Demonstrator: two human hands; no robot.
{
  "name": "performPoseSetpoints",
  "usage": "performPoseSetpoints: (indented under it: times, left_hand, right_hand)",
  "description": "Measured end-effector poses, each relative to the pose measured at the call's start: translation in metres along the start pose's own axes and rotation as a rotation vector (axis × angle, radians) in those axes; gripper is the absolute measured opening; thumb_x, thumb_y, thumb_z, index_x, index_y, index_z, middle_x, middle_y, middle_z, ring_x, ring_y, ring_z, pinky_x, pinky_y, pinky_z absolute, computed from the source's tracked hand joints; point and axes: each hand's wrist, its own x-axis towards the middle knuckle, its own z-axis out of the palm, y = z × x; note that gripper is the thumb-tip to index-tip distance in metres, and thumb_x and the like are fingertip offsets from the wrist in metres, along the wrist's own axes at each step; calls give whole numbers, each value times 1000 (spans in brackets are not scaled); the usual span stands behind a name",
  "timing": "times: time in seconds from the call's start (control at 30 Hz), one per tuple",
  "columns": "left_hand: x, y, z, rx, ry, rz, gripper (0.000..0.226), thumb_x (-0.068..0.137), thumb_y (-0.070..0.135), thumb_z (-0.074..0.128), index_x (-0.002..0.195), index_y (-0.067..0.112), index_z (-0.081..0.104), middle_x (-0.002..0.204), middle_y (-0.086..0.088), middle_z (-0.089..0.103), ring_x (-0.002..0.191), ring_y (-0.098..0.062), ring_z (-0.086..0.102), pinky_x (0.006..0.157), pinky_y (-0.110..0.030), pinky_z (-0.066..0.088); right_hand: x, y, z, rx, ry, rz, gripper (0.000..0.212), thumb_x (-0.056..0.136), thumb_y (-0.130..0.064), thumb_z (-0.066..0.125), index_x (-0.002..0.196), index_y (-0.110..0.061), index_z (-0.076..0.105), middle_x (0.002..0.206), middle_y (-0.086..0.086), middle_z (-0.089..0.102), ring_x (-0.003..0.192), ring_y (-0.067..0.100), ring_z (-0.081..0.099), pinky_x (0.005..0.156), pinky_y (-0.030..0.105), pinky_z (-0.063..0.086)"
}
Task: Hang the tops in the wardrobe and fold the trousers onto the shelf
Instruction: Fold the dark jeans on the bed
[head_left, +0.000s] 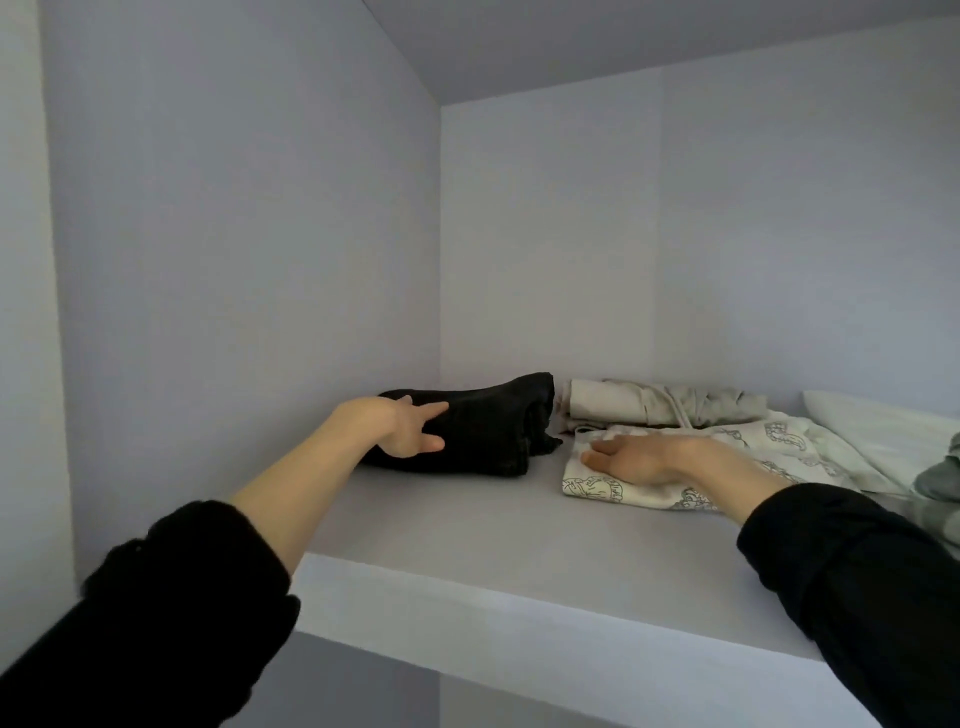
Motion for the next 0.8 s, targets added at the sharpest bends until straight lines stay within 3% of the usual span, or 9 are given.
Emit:
performPoseSetpoints:
  times: [0.13, 0.27, 0.4, 0.5, 0.6, 0.73, 0.8]
  left_hand:
    - [45, 21, -3, 21, -11, -22, 64, 101, 46, 27, 149, 30, -12, 158, -13, -11, 145, -35, 5, 117, -46, 11]
    - [76, 33, 11, -67, 39, -39, 63, 103, 28, 30, 148, 33, -15, 157, -9, -18, 142, -42, -13, 115, -57, 3]
    - [93, 31, 19, -117, 82, -66, 68, 100, 15, 35, 149, 34, -8, 156, -8, -21, 142, -38, -16, 115, -58, 5]
    - [77, 38, 20, -153, 144, -106, 67, 101, 27, 36, 150, 29, -10, 158, -7, -13, 144, -35, -8, 116, -53, 10]
    - [48, 40, 19, -247, 174, -76, 64, 101, 33, 37, 151, 24, -3, 159, -9, 1, 145, -32, 8, 117, -43, 15]
    - [-21, 38, 19, -474, 396, 17, 55, 99, 27, 43, 149, 17, 22, 149, -10, 36, 134, -28, 37, 110, -35, 30]
    - [-73, 34, 24, -563, 525, 33, 49, 98, 24, 46, 145, 16, 33, 141, -10, 46, 127, -26, 45, 103, -28, 34]
  right_hand:
    - [9, 3, 2, 8, -42, 5, 61, 100, -53, 13, 152, -24, 5, 160, 3, 3, 146, 26, 4, 117, 41, 2]
    - [11, 3, 1, 0, -34, -13, 61, 100, -52, 13, 153, -22, 4, 160, 4, 2, 147, 26, 3, 116, 39, 2]
    - [7, 5, 0, 14, -68, -15, 60, 100, -52, 13, 152, -23, 4, 160, 4, 1, 147, 27, 3, 117, 40, 2]
    - [8, 4, 0, 17, -42, -10, 60, 100, -52, 12, 152, -24, 8, 159, 4, 6, 146, 27, 7, 118, 43, 5]
    - [5, 4, -3, -48, 60, 30, 61, 97, -57, 12, 150, -29, 23, 156, 1, 24, 143, 27, 21, 115, 54, 9]
    - [-25, -15, -17, 3, 342, -154, 45, 101, -41, 28, 136, -22, 47, 137, 5, 50, 124, 26, 47, 102, 42, 39]
    - [-44, -35, -23, 100, 495, -319, 39, 101, -33, 32, 130, -18, 53, 130, 8, 56, 117, 29, 52, 94, 39, 45]
